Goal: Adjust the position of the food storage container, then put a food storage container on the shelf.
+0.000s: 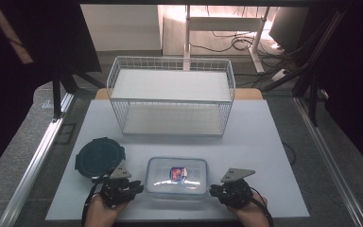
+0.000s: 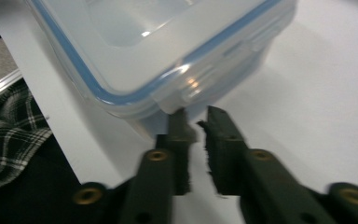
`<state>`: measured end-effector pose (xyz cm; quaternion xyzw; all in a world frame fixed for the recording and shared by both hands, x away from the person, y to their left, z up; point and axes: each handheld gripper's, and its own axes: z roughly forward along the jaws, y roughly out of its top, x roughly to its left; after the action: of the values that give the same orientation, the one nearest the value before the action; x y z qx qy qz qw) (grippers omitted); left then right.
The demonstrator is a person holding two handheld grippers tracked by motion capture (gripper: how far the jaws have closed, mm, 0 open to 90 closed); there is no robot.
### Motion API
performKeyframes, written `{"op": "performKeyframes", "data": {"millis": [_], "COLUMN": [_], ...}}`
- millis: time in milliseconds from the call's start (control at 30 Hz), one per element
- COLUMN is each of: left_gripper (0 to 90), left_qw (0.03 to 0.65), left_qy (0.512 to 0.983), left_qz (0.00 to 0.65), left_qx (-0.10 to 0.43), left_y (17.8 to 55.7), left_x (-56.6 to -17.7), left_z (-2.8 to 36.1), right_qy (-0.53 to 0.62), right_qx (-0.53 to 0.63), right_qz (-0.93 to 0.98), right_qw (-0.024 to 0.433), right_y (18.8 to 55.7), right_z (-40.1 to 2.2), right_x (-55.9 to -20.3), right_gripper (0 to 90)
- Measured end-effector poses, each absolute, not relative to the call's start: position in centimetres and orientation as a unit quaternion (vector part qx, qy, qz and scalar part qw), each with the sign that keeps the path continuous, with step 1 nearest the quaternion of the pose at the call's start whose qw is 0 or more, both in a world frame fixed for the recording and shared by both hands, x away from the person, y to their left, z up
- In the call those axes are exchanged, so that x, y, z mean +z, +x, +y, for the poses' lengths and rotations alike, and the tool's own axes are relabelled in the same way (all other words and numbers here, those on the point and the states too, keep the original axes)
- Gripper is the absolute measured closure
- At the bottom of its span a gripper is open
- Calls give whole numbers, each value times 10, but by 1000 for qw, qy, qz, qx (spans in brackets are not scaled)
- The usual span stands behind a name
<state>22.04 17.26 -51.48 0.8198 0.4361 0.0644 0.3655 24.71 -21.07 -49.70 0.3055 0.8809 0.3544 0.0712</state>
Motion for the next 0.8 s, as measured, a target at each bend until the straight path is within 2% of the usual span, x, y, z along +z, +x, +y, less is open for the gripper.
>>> {"op": "performKeyframes", "data": {"millis": [33, 100, 133, 167, 200, 300, 533, 667, 800], "left_gripper": [542, 413, 383, 346, 292, 206, 78, 68, 53], "left_qw": [374, 376, 374, 374, 371, 383, 405, 425, 445], "left_qy": [820, 821, 824, 824, 828, 826, 818, 812, 813], "left_qz": [430, 426, 421, 421, 413, 409, 403, 395, 370], "left_qx": [64, 62, 70, 70, 74, 66, 67, 63, 60], "left_y": [219, 220, 220, 220, 221, 222, 220, 220, 227], "left_x": [-514, -513, -513, -513, -514, -514, -506, -499, -493], "left_z": [177, 178, 178, 178, 179, 183, 191, 192, 186], "right_qy": [308, 316, 322, 322, 327, 325, 324, 328, 338], "right_qx": [356, 360, 362, 362, 368, 375, 382, 393, 416], "right_qz": [878, 874, 870, 870, 866, 863, 859, 852, 840], "right_qw": [83, 86, 88, 88, 92, 100, 108, 108, 85], "right_y": [247, 248, 248, 248, 250, 250, 250, 251, 252], "right_z": [-216, -222, -225, -225, -230, -233, -236, -238, -232], "right_x": [-496, -495, -495, -495, -495, -494, -490, -487, -483], "right_gripper": [628, 532, 486, 486, 392, 292, 138, 102, 51]}}
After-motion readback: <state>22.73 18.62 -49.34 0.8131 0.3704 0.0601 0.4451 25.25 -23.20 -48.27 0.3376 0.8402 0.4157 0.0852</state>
